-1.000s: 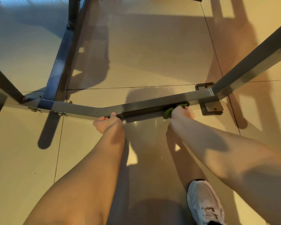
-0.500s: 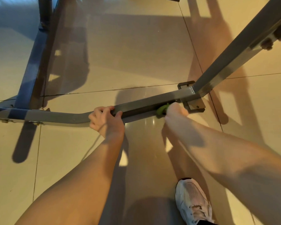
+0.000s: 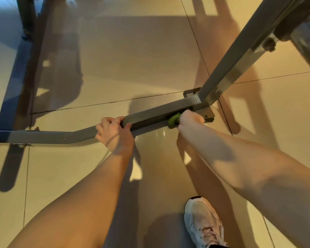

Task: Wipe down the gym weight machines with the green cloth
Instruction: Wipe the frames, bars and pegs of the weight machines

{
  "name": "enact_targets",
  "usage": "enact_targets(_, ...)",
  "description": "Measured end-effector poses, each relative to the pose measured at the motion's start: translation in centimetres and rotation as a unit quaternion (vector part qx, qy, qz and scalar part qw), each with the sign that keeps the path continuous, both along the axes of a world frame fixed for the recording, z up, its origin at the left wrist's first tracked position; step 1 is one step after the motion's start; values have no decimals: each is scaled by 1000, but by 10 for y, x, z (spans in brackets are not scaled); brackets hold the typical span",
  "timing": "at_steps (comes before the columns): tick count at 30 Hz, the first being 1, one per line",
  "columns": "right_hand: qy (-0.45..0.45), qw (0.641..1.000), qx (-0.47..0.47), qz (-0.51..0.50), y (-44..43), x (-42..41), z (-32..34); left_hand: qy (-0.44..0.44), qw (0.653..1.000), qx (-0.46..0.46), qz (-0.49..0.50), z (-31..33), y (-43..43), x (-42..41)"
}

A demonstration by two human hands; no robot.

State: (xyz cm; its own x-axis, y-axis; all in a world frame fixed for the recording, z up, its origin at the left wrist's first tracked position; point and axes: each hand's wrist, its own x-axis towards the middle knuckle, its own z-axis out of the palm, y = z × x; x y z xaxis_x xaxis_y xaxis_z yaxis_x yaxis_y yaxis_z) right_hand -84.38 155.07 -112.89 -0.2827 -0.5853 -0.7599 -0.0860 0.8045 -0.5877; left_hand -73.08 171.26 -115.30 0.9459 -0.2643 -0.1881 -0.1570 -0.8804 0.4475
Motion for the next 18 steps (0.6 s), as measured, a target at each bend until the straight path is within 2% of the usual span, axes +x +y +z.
enact_targets(3,6,1000,-5,-9,-10,-3,-1,0,1000,13,1,2,-1,1)
enact_targets(7,-28,994,13,108,41,18,-19,-2,1000,9,-5,0,-3,-1)
enact_targets(9,-52,991,38,114,47,21,-21,-14,1000,14,-9,-2,-2,-1)
enact_targets(12,-29,999,16,25,4,2,-6,-18,1000,10,-9,-6,0,0)
enact_targets(16,-90,991,-21,-100,-53,-24,4,-22,1000,5,-14,-8,2,0)
enact_targets(18,-45,994,-12,-97,-47,-18,1,-22,1000,7,-17,-8,3,3)
